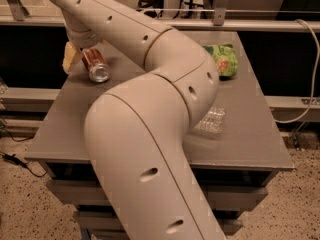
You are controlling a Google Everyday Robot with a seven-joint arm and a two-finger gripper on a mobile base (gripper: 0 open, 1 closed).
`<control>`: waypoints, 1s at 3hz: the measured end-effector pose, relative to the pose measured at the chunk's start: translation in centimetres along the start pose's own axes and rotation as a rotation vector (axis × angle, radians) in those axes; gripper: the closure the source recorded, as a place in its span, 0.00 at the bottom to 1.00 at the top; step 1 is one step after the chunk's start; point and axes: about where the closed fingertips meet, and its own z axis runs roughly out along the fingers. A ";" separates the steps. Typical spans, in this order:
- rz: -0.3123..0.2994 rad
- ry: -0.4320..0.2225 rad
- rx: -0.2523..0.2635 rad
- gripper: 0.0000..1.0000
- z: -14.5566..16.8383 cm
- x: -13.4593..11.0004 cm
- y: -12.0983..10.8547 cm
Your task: Place coke can upright
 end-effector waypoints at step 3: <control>0.021 0.047 0.042 0.48 0.2 -1.6 2.1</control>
Offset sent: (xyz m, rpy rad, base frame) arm -0.0027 0.0309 0.0109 -0.0631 0.0109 -0.0545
